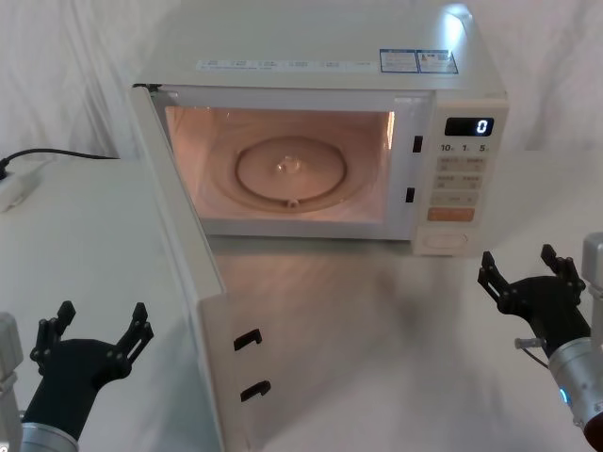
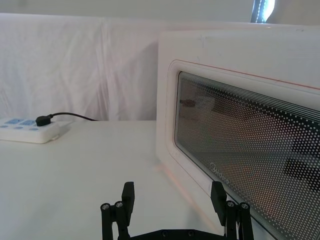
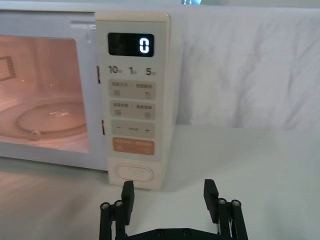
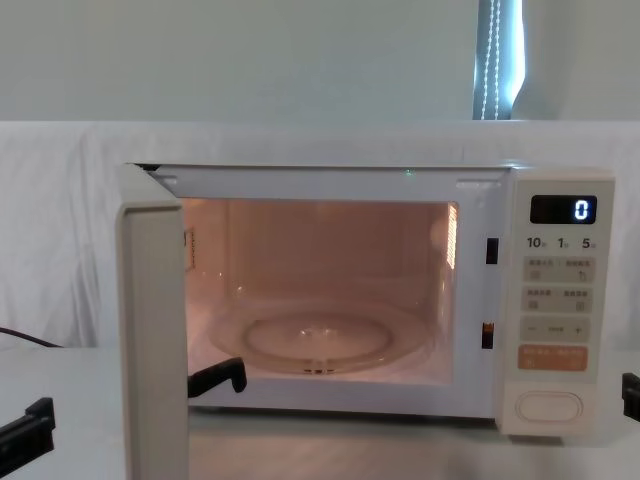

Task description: Press the button to open the microwave door with one hand; close the microwave door with the other hand.

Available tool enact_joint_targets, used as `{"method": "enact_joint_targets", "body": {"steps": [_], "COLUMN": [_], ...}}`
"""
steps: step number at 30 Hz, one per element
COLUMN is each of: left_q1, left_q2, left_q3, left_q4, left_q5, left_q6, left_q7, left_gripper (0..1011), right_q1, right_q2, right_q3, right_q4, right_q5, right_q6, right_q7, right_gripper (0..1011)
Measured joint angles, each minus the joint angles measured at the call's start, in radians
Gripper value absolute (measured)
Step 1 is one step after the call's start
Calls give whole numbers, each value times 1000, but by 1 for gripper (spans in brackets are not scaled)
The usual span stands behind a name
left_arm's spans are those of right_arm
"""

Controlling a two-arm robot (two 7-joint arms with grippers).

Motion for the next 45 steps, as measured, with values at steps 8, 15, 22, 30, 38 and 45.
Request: {"method": "enact_joint_targets", "body": {"steps": [8, 15, 22, 30, 38, 45], "left_q1": [0, 0, 0, 0, 0, 0], "left_q2": [0, 0, 0, 0, 0, 0], "left_q3": [0, 0, 0, 0, 0, 0], "left_q4": [0, 0, 0, 0, 0, 0], "left_q5": [0, 0, 0, 0, 0, 0], "left_q6": [0, 0, 0, 0, 0, 0], "left_q7": [0, 0, 0, 0, 0, 0], "left_gripper": [1001, 1001, 1001, 1001, 1001, 1001], "right_q1": [2, 15, 19, 18, 17, 17], "right_q2": [15, 23, 25, 24, 23, 23], "right_q3": [12, 18, 19, 18, 18, 18], "right_q4": [13, 35, 41, 39, 38, 37], "right_q5": [8, 7, 2, 1, 1, 2], "right_q6": [-7, -7, -5, -4, -4, -4], "right_q7": [-1, -5, -8, -8, -8, -8], "right_gripper": [1002, 1002, 1002, 1002, 1002, 1002]}}
